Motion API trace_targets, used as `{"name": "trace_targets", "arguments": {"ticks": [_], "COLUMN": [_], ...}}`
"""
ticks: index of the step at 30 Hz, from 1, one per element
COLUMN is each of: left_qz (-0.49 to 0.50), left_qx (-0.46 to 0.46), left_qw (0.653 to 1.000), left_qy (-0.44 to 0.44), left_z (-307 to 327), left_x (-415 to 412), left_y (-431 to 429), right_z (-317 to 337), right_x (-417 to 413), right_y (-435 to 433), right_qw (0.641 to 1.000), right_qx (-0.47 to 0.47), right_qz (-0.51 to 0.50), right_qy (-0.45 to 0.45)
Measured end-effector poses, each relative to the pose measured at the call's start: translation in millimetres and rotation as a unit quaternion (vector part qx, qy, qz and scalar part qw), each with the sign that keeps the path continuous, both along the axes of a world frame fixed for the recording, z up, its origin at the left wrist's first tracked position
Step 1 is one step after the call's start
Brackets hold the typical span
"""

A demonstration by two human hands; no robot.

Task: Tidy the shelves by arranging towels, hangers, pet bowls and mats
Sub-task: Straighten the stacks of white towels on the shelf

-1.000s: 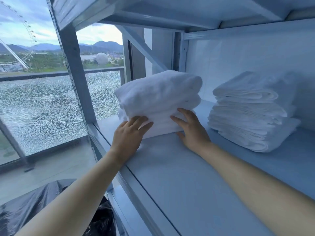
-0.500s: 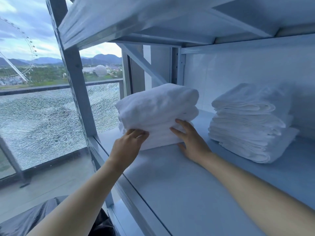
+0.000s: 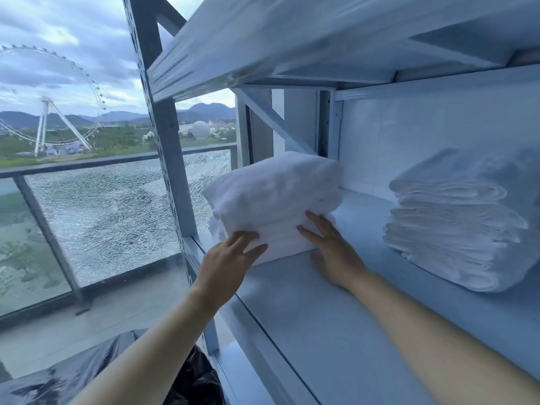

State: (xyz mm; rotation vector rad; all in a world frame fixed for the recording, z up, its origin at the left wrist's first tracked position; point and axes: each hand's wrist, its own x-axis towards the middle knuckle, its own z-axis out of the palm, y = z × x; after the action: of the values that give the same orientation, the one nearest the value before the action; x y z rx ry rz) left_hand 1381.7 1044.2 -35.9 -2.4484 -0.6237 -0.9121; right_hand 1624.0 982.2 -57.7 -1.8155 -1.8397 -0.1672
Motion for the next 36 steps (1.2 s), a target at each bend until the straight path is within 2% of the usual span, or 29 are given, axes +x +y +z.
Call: {"name": "trace_targets", "arguments": {"ticks": [5,12,20,29,36], "left_qz": [-0.002,0.024,0.014,0.009,0.001], "left_qx": [0.063,0.057,0.067,0.016,0.054], "left_qw": [0.998,0.998,0.997,0.999,0.998], "left_qy": [-0.005,0.016,0.028,0.034,0.027], "left_z": [-0.3,-0.9,-1.5,3.0,0.1], "left_x": [6.6,13.5,8.5,8.8,-1.0], "left_y": [-1.1,0.0,4.4,11.6,11.2], "right_z": [-1.6,-1.7,0.7,1.2,9.8], "right_x": [-2.6,-4.0,-1.5,4.0,2.1], "right_y": [-6.1,-6.3,1.4,7.3,6.4], "right_qw": [0.999,0.997,0.998,0.999,0.998], "right_qx": [0.03,0.049,0.012,-0.015,-0.046], "right_qz": [-0.03,-0.055,-0.055,-0.03,0.006], "right_qy": [-0.015,-0.022,-0.031,-0.032,-0.045]}}
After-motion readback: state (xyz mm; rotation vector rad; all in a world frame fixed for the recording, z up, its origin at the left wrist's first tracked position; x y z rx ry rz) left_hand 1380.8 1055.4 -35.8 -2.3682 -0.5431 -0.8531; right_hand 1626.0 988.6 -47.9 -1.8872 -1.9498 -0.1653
